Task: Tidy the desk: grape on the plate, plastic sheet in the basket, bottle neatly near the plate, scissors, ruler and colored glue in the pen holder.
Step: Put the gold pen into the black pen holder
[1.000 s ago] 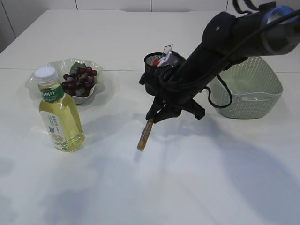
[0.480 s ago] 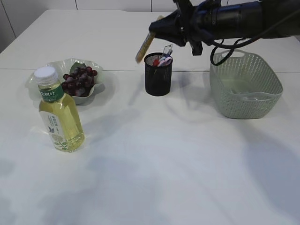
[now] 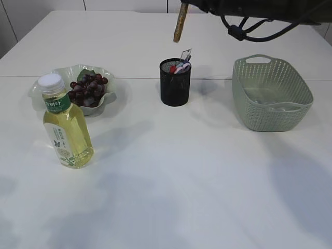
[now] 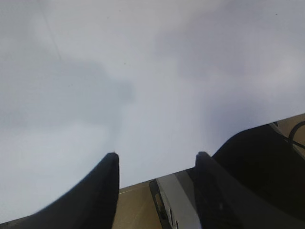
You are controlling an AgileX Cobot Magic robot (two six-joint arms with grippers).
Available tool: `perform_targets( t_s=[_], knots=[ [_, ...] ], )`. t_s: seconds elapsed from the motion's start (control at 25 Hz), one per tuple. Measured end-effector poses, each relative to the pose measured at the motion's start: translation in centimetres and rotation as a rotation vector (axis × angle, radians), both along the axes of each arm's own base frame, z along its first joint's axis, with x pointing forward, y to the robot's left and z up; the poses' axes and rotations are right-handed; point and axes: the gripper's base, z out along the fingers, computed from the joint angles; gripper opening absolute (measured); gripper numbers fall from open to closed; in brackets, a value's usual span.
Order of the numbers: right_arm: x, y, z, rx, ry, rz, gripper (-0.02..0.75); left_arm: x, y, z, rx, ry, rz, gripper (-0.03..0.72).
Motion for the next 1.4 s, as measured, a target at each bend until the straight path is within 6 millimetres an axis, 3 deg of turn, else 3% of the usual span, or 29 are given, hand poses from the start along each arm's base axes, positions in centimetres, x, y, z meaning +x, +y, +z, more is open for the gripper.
perform_targets(
  t_s=[0.16,0.56,0.88,1.0,1.24,1.4],
  knots=[
    [1.5,0.1,0.2,-0.099,-0.132,-0.011,0.137,0.0,0.0,0.0,0.0,0.0,0.0,0.372],
    [5.7,0.6,-4.1,-0.196,-0.213,-0.009,0.137,0.0,0.0,0.0,0.0,-0.002,0.0,0.372],
    [6.7,0.8,-8.1,-0.212,-0.154,-0.003,0.141,0.1,0.0,0.0,-0.002,-0.01,0.001,0.372],
    [6.7,0.8,-8.1,-0.211,-0.156,-0.001,0.181,0.1,0.0,0.0,-0.002,-0.01,0.001,0.372],
    [6.5,1.1,-7.9,-0.192,-0.167,0.039,0.36,0.1,0.0,0.0,-0.003,-0.011,0.001,0.372],
    [6.4,1.1,-7.8,-0.166,-0.14,0.037,0.388,0.1,0.0,0.0,-0.002,-0.008,0.001,0.372]
  ],
)
